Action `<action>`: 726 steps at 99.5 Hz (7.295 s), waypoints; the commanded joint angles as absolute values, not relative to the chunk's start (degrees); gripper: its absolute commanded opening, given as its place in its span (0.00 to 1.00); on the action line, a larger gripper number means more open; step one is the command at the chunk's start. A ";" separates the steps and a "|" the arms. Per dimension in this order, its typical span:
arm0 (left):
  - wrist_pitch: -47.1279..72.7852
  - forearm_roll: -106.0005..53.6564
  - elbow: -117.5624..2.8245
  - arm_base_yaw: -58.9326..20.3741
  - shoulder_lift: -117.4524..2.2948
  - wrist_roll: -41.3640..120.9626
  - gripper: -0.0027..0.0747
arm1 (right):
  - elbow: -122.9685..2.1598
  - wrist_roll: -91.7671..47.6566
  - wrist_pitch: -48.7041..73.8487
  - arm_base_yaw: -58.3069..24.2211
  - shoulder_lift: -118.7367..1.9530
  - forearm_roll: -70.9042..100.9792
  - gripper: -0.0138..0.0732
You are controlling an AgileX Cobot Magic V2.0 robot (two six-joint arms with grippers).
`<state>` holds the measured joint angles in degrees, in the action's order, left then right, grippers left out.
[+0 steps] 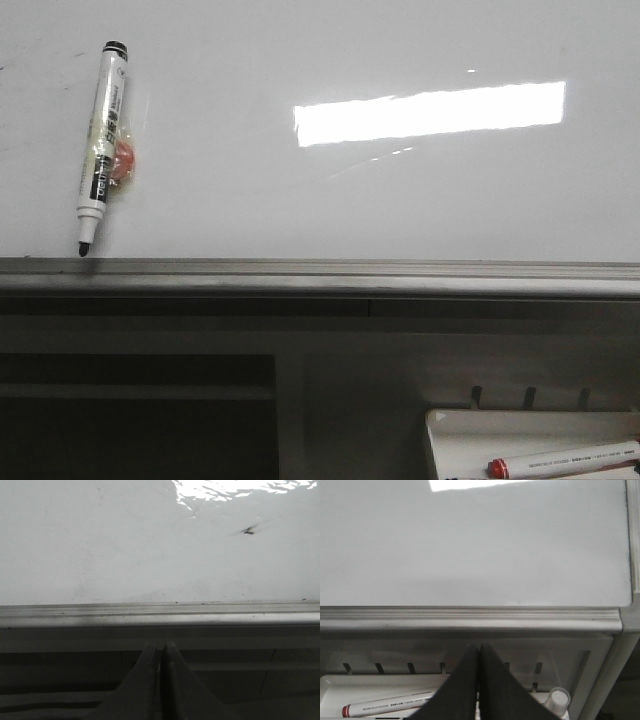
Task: Write number 2 on whiteboard
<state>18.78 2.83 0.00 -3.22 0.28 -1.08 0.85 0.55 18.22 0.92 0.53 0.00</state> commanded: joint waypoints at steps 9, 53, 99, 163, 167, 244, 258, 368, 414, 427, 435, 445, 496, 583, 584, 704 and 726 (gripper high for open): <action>14.63 2.57 0.67 -3.04 1.79 -1.06 0.01 | 2.28 0.31 17.11 1.25 1.72 -0.81 0.10; 14.63 5.76 0.67 -3.04 1.79 -0.70 0.01 | 2.28 0.31 17.11 1.25 1.72 -0.81 0.10; 9.41 3.36 0.67 -3.04 1.79 -0.70 0.01 | 2.28 0.31 7.95 1.25 1.72 0.00 0.10; -10.93 0.55 0.67 -3.04 1.79 -0.70 0.01 | 1.92 0.31 -17.35 1.25 1.72 0.00 0.10; -11.68 0.00 0.67 -3.04 1.79 -0.70 0.01 | 1.49 0.31 -15.09 1.25 1.72 0.00 0.10; -3.45 -15.30 -2.38 -3.15 1.68 -2.03 0.01 | -10.29 1.70 10.30 1.25 0.29 6.20 0.10; 8.07 -8.71 -10.31 -3.15 -0.48 -1.07 0.01 | -14.46 1.70 18.68 1.25 -3.32 6.54 0.10; 10.10 -27.72 -24.43 -9.82 -28.15 17.78 0.64 | -26.32 1.70 41.61 1.25 -15.55 9.69 0.10; -4.59 -32.29 -24.54 -34.52 -51.95 19.43 0.64 | -26.32 1.60 40.73 0.65 -15.55 9.38 0.10; -8.69 -32.43 -24.63 -37.51 -55.72 19.43 0.64 | -26.32 1.60 40.75 0.65 -15.55 9.63 0.10; -12.65 -33.79 -24.63 -39.35 -57.61 19.43 0.64 | -26.32 1.60 40.62 0.65 -15.55 9.48 0.10; -15.17 -36.07 -24.63 -41.28 -59.66 19.43 0.64 | -26.32 1.60 40.62 0.65 -15.55 9.48 0.10; -18.73 -39.79 -25.09 -41.91 -65.98 19.32 0.64 | -26.32 1.60 38.73 0.65 -15.55 9.48 0.10; -20.07 -35.43 -25.09 -41.91 -67.34 19.32 0.01 | -26.53 1.60 40.24 0.15 -15.73 11.33 0.10; -19.93 -34.66 -25.09 -41.91 -67.19 19.32 0.01 | -26.53 1.60 40.13 0.00 -15.73 11.84 0.10; -5.06 22.49 -25.09 -52.38 -52.86 19.32 0.01 | -45.17 -73.83 35.16 -36.79 -57.05 61.71 0.52; -5.06 22.49 -25.09 -52.38 -52.86 19.32 0.01 | -46.92 -73.83 32.53 -40.00 -63.07 61.71 0.52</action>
<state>-0.93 22.75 -23.40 -51.95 -53.57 19.70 -44.57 -72.94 34.65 -39.32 -62.27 59.37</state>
